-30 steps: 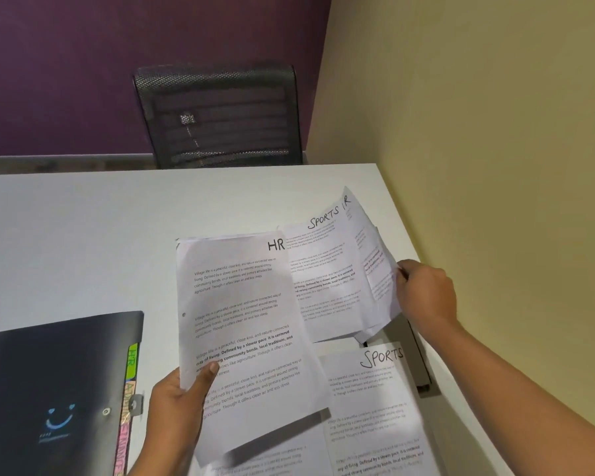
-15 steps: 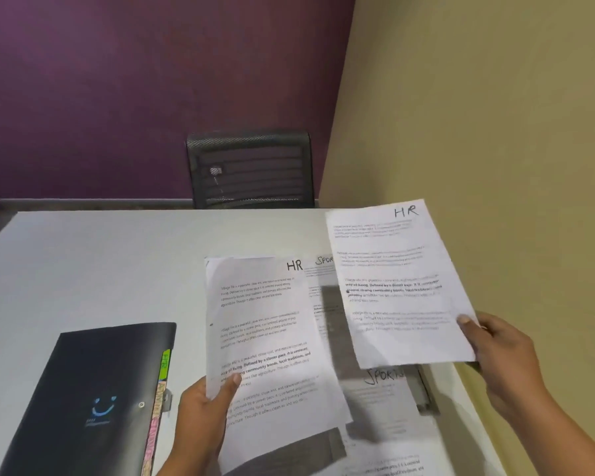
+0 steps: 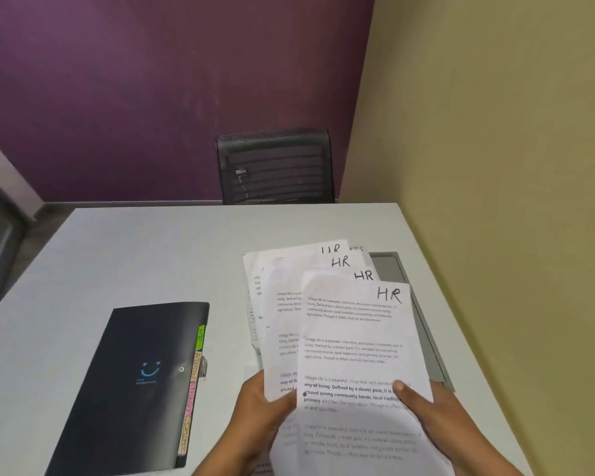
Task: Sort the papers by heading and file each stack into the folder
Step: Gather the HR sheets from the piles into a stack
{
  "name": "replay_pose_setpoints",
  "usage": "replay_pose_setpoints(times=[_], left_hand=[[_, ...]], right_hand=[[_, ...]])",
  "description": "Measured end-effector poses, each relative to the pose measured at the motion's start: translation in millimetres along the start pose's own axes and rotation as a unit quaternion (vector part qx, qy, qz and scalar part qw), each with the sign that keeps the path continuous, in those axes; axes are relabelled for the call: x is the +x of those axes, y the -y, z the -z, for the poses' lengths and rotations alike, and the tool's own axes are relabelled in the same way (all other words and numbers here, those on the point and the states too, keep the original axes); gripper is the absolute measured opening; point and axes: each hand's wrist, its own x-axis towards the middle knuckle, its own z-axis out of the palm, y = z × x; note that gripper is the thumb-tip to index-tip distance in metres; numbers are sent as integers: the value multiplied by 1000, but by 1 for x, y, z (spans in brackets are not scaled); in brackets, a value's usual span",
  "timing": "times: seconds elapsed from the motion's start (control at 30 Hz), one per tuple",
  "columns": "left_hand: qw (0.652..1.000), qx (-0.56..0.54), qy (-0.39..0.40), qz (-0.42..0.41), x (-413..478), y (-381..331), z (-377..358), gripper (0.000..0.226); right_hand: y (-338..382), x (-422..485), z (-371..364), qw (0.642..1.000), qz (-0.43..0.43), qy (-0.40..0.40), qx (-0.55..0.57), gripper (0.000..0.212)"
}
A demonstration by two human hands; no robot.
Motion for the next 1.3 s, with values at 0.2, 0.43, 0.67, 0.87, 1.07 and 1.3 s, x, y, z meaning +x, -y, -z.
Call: replay_pose_setpoints(times=[0.2,0.43,0.67,0.87,1.07,1.3], left_hand=[[998,51,40,11,-9,-4,6,45],[996,-86,10,-15,-9,-13,5,36],[994,-2,-62,-88,-3,-23,-3,24],[975,45,-95,-196,-2,-26,-2,31],[967,102,-86,-215,3,-15,7,35],[973,58,-71,-210,-2,-16,4,26]], right_hand=[[5,0,-3,998,16,64,-4,34],[3,0,-11,991,52,115,41,40],[19,10,-28,993,99,56,39,19],[19,20,-34,988,150,-36,30,22],[-1,25,-43,993,115,-6,32,55],[-1,17,-43,988,155,-9,18,50]])
